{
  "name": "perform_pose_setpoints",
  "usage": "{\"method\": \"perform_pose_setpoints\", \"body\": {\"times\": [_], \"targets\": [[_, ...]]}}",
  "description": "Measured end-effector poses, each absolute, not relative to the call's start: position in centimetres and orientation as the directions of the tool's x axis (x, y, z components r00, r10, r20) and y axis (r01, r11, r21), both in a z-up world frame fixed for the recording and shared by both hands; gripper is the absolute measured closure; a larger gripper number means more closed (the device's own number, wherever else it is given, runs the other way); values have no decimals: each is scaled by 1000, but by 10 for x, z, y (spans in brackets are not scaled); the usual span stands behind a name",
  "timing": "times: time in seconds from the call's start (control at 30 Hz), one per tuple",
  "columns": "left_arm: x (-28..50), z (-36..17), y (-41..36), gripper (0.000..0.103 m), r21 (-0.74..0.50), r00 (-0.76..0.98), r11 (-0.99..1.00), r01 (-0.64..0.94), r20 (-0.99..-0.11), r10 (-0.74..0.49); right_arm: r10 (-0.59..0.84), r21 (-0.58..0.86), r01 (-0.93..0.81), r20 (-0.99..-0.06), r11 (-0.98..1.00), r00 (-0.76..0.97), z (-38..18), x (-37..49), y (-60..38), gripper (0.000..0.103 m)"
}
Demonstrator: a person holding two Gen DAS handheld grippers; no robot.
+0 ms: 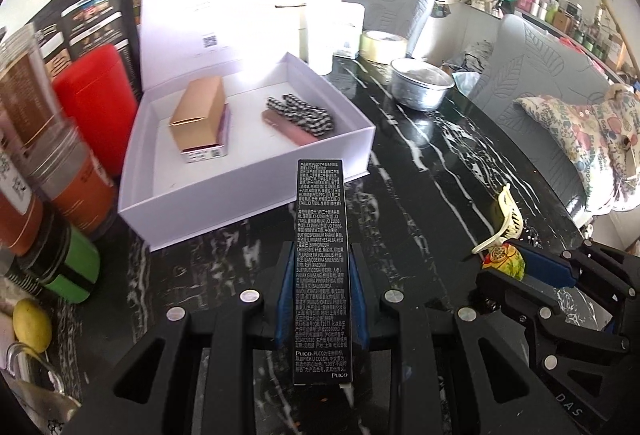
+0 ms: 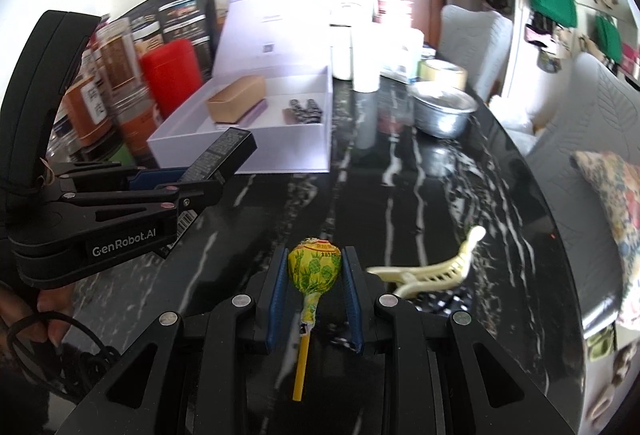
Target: Organize rigid objects
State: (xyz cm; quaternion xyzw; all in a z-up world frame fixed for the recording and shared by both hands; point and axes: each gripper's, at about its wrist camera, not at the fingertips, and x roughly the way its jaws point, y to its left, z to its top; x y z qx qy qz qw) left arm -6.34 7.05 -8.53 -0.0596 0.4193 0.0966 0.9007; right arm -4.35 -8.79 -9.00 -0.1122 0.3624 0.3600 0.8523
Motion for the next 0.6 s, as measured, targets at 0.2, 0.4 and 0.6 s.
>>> {"method": "perform_pose_setpoints", "body": {"times": [0.2,0.4,0.6], "targets": [[-74,-81,83,78,-32,635,967,-254,-759,142,563,65,-739,-693,671,450,-86,-48,-71,77],[-81,-76,95,78,-51,642,960,-276,-753,145,582,61,-767,-689,639,431,-81,-53,-57,77],[-85,-71,105,78,-73,653,955,-288,-744,140,607,48,-802,-681,596,410,-74,-55,-42,77]]}}
